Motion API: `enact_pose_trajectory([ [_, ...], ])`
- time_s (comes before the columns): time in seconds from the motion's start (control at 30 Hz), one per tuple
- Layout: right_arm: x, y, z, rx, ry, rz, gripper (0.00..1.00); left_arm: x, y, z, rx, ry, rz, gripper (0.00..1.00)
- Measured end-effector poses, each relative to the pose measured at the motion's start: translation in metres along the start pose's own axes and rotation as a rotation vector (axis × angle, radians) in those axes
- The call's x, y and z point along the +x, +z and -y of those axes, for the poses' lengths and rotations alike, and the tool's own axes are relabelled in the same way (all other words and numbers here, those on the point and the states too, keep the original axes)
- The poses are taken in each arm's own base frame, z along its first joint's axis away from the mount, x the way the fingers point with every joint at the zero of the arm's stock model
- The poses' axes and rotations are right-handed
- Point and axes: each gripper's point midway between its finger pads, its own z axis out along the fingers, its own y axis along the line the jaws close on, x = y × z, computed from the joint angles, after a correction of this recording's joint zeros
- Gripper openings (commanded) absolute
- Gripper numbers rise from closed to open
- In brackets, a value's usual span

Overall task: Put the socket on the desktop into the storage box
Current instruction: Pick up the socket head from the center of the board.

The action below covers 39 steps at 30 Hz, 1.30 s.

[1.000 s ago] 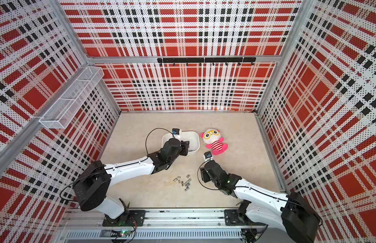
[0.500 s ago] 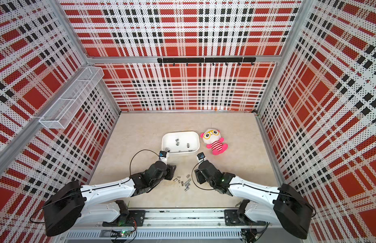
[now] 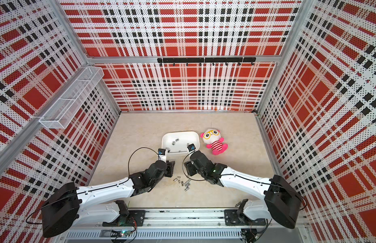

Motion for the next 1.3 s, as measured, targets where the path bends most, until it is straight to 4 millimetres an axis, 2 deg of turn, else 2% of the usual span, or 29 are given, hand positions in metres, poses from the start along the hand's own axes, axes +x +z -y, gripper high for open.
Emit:
enact_pose_trajectory([
  [0.17,0.030,0.024,0.001,0.002,-0.011,-0.103,0.51,-0.008,-0.006,0.000,0.013,-0.017,0.032,0.43],
  [0.27,0.040,0.028,0.000,0.004,-0.011,-0.135,0.51,-0.007,-0.006,0.000,0.015,-0.018,0.031,0.43],
  [0.4,0.044,0.027,-0.003,0.000,-0.015,-0.147,0.51,-0.006,-0.005,0.001,0.019,-0.017,0.028,0.43],
  [0.5,0.048,0.027,-0.002,0.005,-0.019,-0.161,0.47,-0.005,-0.004,0.001,0.017,-0.015,0.024,0.44],
  [0.67,0.064,0.040,0.001,0.024,-0.034,-0.228,0.42,0.001,0.000,0.000,0.007,-0.005,0.006,0.43],
  [0.8,0.076,0.043,-0.003,0.022,-0.057,-0.269,0.43,0.006,0.002,-0.001,0.002,0.002,-0.007,0.44],
  [0.97,0.080,0.041,-0.011,0.005,-0.081,-0.290,0.45,0.008,0.003,-0.002,-0.003,0.007,-0.015,0.43],
  [1.3,0.091,0.041,-0.012,0.011,-0.115,-0.335,0.44,0.010,0.005,-0.003,-0.014,0.013,-0.021,0.43],
])
